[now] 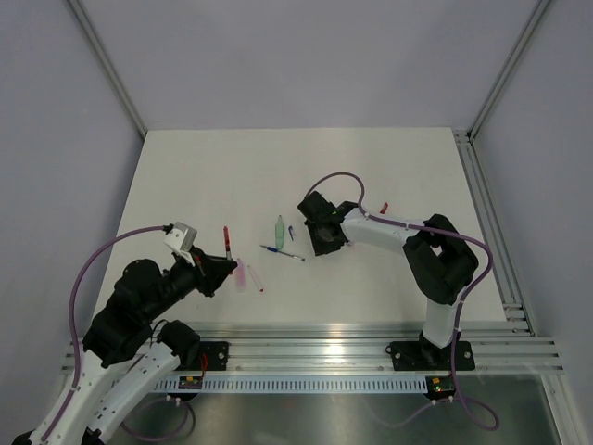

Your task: Insert the pens into the pen caps

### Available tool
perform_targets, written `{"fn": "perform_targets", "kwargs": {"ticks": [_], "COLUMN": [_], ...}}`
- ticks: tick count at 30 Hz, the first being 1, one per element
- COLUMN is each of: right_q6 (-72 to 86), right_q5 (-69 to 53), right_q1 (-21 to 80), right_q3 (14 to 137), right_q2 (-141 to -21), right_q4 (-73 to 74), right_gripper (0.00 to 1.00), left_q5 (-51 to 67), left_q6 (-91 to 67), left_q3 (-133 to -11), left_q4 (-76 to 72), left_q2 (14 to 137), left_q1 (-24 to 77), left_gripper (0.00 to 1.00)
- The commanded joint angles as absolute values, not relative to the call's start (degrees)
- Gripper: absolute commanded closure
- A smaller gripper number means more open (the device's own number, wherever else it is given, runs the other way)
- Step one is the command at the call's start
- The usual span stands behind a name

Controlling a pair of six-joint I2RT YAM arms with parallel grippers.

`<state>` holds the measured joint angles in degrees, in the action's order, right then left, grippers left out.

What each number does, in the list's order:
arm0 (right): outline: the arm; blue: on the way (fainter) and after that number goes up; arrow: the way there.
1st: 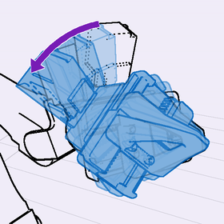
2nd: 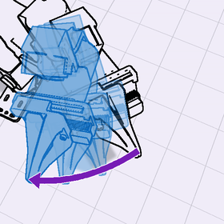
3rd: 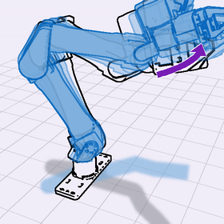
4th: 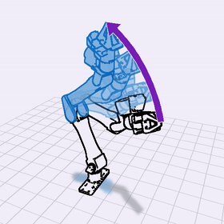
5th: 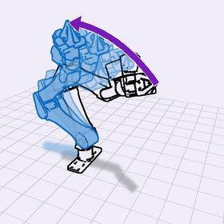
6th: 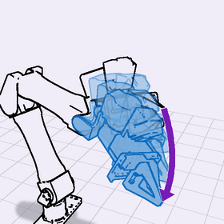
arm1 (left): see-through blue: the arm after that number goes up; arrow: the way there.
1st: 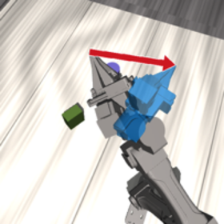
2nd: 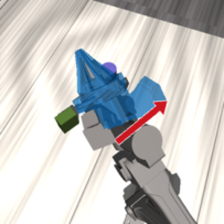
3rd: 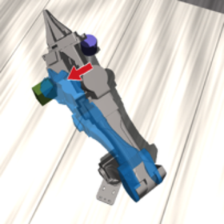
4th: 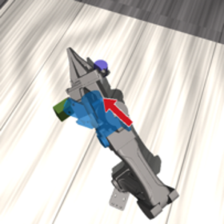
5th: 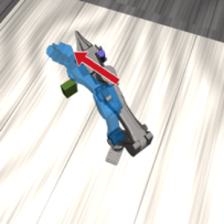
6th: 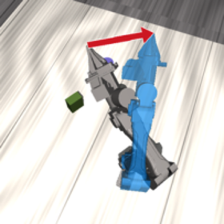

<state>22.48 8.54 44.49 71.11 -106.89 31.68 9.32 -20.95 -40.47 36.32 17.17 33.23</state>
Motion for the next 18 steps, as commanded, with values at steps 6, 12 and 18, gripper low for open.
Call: {"fn": "perform_targets", "kwargs": {"ticks": [6,12,18], "right_q6": [19.08,18.11,17.58], "right_q5": [13.18,12.92,13.45], "right_q1": [45.62,45.62,45.62], "right_q3": [78.39,81.12,82.79], "right_q2": [-109.24,-112.94,-116.28], "right_q4": [35.42,35.77,36.12], "right_gripper": [0.71,0.72,0.73], "left_q5": [10.64,11.51,12.22], "left_q6": [-19.86,-19.86,-19.78], "left_q3": [-40.34,-40.17,-40.25], "left_q4": [33.22,33.05,32.87], "left_q2": [15.82,16.08,16.17], "left_q1": [32.43,31.82,31.20], "left_gripper": [1.00,1.00,1.00]}}
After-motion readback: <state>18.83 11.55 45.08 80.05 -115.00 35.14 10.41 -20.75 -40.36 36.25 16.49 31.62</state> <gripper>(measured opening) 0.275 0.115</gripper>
